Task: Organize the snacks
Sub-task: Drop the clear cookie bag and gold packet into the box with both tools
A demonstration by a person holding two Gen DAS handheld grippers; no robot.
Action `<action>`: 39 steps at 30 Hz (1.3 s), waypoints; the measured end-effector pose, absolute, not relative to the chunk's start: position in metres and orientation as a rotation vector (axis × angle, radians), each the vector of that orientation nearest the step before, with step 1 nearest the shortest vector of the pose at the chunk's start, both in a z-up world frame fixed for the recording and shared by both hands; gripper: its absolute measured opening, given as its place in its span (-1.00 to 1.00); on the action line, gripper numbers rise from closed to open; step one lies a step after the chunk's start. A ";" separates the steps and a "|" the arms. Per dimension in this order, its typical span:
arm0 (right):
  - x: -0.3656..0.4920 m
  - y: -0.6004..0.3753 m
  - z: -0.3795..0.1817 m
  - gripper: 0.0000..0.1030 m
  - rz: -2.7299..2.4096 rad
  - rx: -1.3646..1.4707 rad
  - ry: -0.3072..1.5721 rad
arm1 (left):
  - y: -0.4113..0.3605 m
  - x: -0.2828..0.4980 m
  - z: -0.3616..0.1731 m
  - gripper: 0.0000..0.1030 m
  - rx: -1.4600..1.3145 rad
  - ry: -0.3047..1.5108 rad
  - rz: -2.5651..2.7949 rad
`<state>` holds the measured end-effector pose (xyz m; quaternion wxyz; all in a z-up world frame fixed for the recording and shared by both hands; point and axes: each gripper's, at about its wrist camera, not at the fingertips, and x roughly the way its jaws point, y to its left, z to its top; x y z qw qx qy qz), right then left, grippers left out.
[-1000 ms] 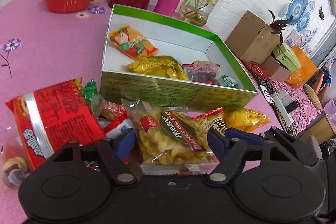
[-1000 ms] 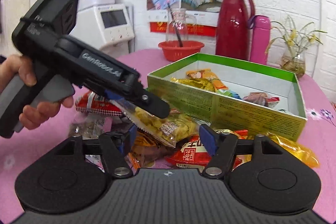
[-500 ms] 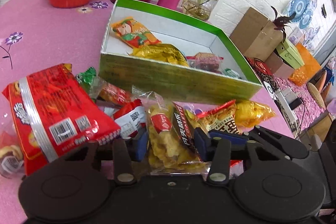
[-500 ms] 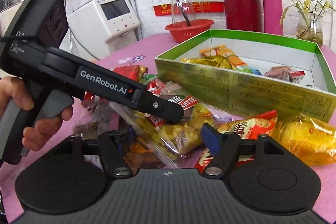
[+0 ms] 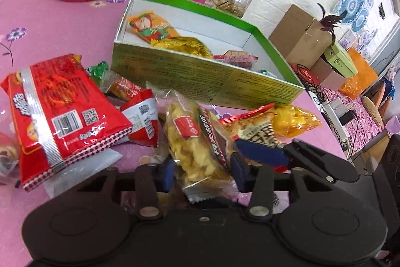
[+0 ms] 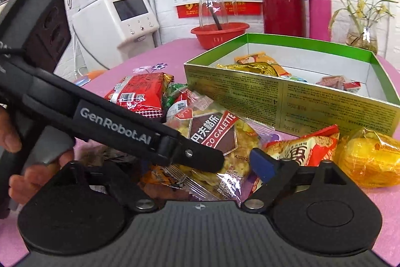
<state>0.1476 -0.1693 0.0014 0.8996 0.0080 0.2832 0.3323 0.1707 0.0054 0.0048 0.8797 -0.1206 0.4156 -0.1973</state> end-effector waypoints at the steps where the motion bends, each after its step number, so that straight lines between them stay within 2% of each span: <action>1: 0.145 -0.172 0.002 1.00 0.691 0.037 0.591 | 0.005 0.166 0.009 -1.00 -0.239 0.850 -0.411; 5: 0.139 -0.178 0.007 0.45 0.691 0.059 0.576 | 0.000 0.157 0.021 -1.00 -0.232 0.805 -0.424; 8: 0.133 -0.178 0.011 0.29 0.675 0.038 0.545 | -0.007 0.154 0.027 -1.00 -0.216 0.786 -0.426; 9: 0.132 -0.179 0.012 0.04 0.675 0.037 0.527 | -0.009 0.154 0.029 -1.00 -0.222 0.782 -0.439; 21: 0.152 -0.195 0.060 0.02 0.622 -0.011 0.296 | -0.029 0.174 0.090 -1.00 -0.174 0.589 -0.480; 29: 0.206 -0.198 0.057 -0.02 0.548 -0.027 0.275 | -0.038 0.236 0.076 -1.00 -0.170 0.540 -0.497; 30: 0.213 -0.197 0.052 -0.03 0.537 -0.033 0.274 | -0.039 0.246 0.070 -0.90 -0.174 0.545 -0.497; 31: 0.222 -0.195 0.045 0.02 0.513 -0.051 0.280 | -0.038 0.254 0.064 -0.43 -0.175 0.556 -0.481; 32: 0.229 -0.193 0.036 0.24 0.479 -0.071 0.294 | -0.038 0.260 0.059 0.01 -0.174 0.568 -0.454; 33: 0.237 -0.192 0.028 0.35 0.442 -0.089 0.320 | -0.037 0.263 0.055 0.82 -0.170 0.578 -0.427; 34: 0.244 -0.192 0.021 0.63 0.420 -0.094 0.358 | -0.035 0.265 0.051 1.00 -0.163 0.582 -0.398; 35: 0.248 -0.196 0.015 0.75 0.420 -0.079 0.389 | -0.032 0.264 0.048 1.00 -0.150 0.577 -0.385; 39: 0.243 -0.214 0.015 0.87 0.429 0.020 0.389 | -0.025 0.261 0.045 1.00 -0.120 0.597 -0.380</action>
